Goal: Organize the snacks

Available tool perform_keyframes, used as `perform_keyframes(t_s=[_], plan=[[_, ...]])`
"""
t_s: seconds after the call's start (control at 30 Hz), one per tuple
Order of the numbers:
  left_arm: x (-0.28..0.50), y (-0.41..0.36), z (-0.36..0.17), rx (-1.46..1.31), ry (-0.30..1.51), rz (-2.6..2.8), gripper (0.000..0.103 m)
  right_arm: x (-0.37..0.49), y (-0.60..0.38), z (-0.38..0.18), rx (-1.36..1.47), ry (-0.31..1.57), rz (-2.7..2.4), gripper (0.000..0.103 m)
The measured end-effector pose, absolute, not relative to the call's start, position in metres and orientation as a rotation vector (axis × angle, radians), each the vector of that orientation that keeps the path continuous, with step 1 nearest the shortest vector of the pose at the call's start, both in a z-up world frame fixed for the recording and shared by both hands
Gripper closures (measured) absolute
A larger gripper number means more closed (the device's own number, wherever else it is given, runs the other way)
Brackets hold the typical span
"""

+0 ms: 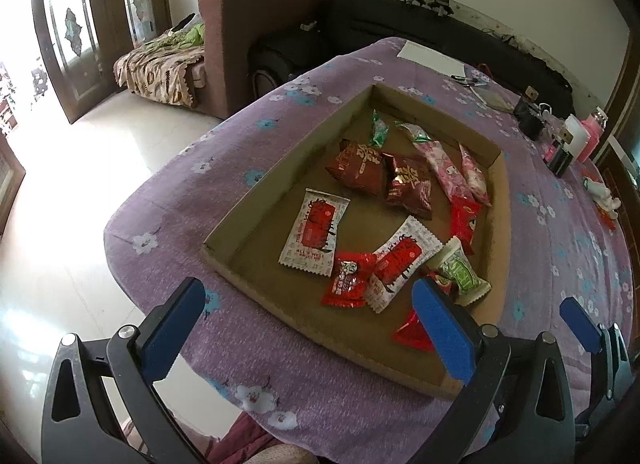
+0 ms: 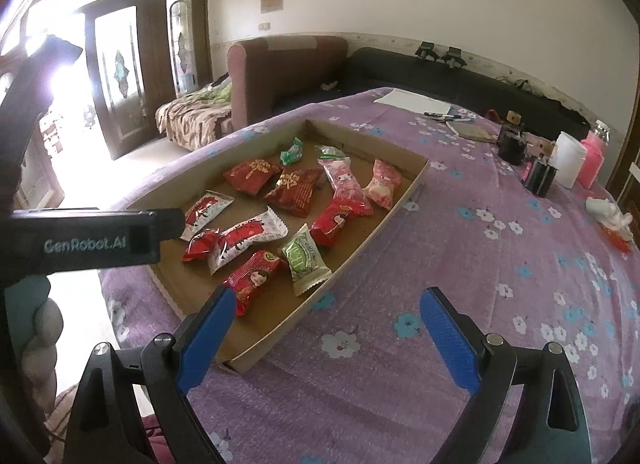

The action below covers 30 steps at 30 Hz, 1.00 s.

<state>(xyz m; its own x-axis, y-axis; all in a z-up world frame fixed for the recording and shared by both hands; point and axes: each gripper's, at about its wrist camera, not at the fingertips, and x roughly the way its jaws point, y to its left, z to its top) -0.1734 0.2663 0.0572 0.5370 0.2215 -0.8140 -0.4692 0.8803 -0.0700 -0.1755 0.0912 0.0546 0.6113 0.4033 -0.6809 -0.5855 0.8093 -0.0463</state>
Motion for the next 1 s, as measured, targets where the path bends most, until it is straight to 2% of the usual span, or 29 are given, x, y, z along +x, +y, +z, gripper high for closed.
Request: perform_keyframes(t_s=[1.0], plan=[[-0.158,0.273,0.042,-0.331,0.967,0.422,0.000,-0.163,0.094,0.041,-0.267,0.753,0.596,0.009]])
